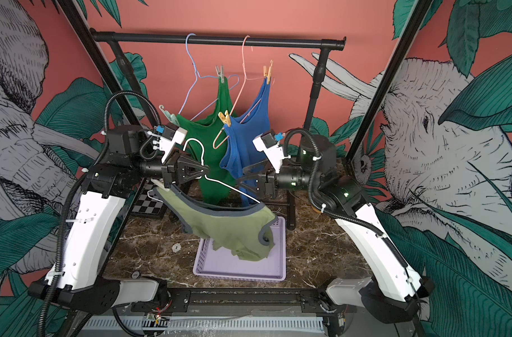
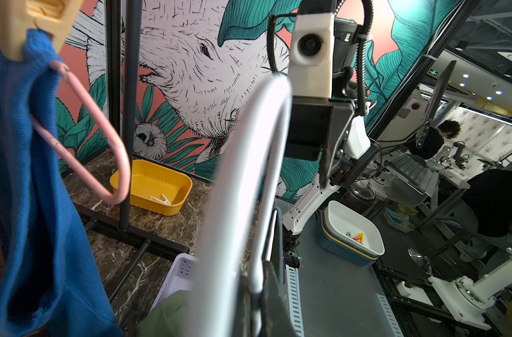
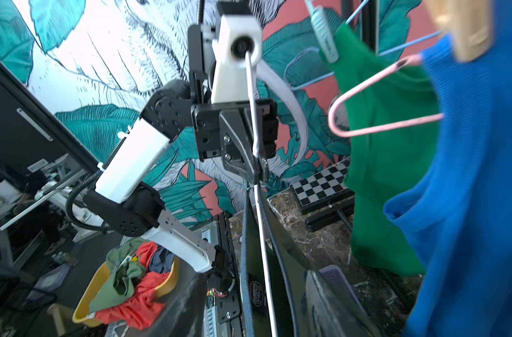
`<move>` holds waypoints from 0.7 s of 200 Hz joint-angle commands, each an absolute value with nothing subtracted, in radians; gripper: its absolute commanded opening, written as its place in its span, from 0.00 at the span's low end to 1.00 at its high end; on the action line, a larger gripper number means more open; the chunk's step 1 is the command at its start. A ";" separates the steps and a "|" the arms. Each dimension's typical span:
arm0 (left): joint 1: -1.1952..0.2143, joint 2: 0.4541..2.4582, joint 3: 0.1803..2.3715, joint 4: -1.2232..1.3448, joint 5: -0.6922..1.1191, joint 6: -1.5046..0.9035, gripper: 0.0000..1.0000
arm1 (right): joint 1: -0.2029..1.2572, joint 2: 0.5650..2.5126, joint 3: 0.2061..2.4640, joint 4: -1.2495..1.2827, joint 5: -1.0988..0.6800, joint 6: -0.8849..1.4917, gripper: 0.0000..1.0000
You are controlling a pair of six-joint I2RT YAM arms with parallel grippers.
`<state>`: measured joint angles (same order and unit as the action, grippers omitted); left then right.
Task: Remove the clothespins securing tank tops to the hanger
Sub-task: Adjust the hanger.
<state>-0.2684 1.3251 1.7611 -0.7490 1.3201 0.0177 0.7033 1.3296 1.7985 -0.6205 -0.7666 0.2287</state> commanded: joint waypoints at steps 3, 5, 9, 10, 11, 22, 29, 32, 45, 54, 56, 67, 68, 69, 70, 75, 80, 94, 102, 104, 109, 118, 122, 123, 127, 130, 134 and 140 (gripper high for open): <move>-0.276 1.283 1.744 -0.729 1.356 0.009 0.00 | 0.765 1.388 1.855 -0.661 -0.763 0.129 0.54; -0.276 1.282 1.745 -0.730 1.356 0.009 0.00 | 0.770 1.393 1.859 -0.664 -0.758 0.122 0.54; -0.277 1.280 1.744 -0.731 1.359 0.011 0.00 | 0.781 1.403 1.866 -0.671 -0.747 0.112 0.54; -0.277 1.281 1.744 -0.731 1.359 0.011 0.00 | 0.783 1.405 1.868 -0.671 -0.742 0.110 0.54; -0.277 1.280 1.744 -0.732 1.359 0.011 0.00 | 0.786 1.408 1.870 -0.672 -0.739 0.108 0.54; -0.280 1.283 1.749 -0.731 1.364 0.008 0.00 | 0.805 1.432 1.882 -0.669 -0.720 0.100 0.54; -0.279 1.285 1.752 -0.731 1.364 0.005 0.00 | 0.812 1.445 1.893 -0.666 -0.723 0.098 0.54; -0.279 1.287 1.752 -0.729 1.363 0.003 0.00 | 0.814 1.450 1.897 -0.665 -0.726 0.099 0.54; -0.282 1.289 1.749 -0.720 1.366 -0.004 0.00 | 0.823 1.466 1.903 -0.653 -0.749 0.103 0.54; -0.284 1.290 1.745 -0.718 1.367 -0.004 0.00 | 0.828 1.471 1.902 -0.647 -0.750 0.103 0.53; -0.284 1.289 1.744 -0.717 1.367 -0.004 0.00 | 0.828 1.471 1.901 -0.644 -0.750 0.102 0.52; -0.285 1.287 1.744 -0.718 1.368 -0.005 0.00 | 0.830 1.474 1.896 -0.632 -0.752 0.104 0.51; -0.286 1.287 1.742 -0.717 1.369 -0.005 0.00 | 0.830 1.474 1.896 -0.632 -0.751 0.103 0.51; -0.286 1.286 1.742 -0.717 1.369 -0.005 0.00 | 0.830 1.474 1.896 -0.631 -0.751 0.105 0.50; -0.286 1.286 1.742 -0.718 1.369 -0.005 0.00 | 0.830 1.474 1.895 -0.631 -0.751 0.105 0.50; -0.286 1.285 1.740 -0.717 1.369 -0.004 0.00 | 0.830 1.477 1.894 -0.626 -0.752 0.107 0.49; -0.285 1.284 1.740 -0.718 1.371 -0.005 0.00 | 0.830 1.480 1.894 -0.622 -0.756 0.108 0.47; -0.286 1.279 1.740 -0.717 1.373 -0.006 0.00 | 0.830 1.489 1.894 -0.617 -0.758 0.108 0.41; -0.285 1.276 1.742 -0.715 1.376 -0.008 0.00 | 0.830 1.494 1.896 -0.617 -0.757 0.106 0.35; -0.286 1.275 1.743 -0.715 1.377 -0.008 0.00 | 0.830 1.495 1.896 -0.617 -0.756 0.107 0.33; -0.285 1.274 1.745 -0.715 1.379 -0.008 0.00 | 0.830 1.498 1.896 -0.616 -0.755 0.105 0.27; -0.286 1.274 1.749 -0.715 1.382 -0.008 0.00 | 0.830 1.502 1.893 -0.611 -0.755 0.106 0.18; -0.286 1.273 1.751 -0.715 1.383 -0.008 0.00 | 0.830 1.503 1.892 -0.608 -0.756 0.105 0.14; -0.287 1.273 1.751 -0.716 1.383 -0.008 0.00 | 0.830 1.503 1.892 -0.607 -0.755 0.105 0.13; -0.285 1.272 1.753 -0.715 1.382 -0.007 0.00 | 0.830 1.505 1.890 -0.604 -0.755 0.106 0.10; -0.286 1.272 1.752 -0.715 1.382 -0.006 0.00 | 0.830 1.506 1.888 -0.599 -0.755 0.106 0.09; -0.285 1.273 1.753 -0.715 1.382 -0.004 0.00 | 0.830 1.509 1.887 -0.599 -0.754 0.105 0.07; -0.286 1.273 1.753 -0.717 1.385 0.000 0.00 | 0.830 1.510 1.884 -0.598 -0.755 0.101 0.04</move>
<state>-0.2806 1.3079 1.7439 -0.7479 1.3376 0.0097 0.8253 1.4975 1.8702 -0.6453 -0.7448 0.1242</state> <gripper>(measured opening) 0.062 0.093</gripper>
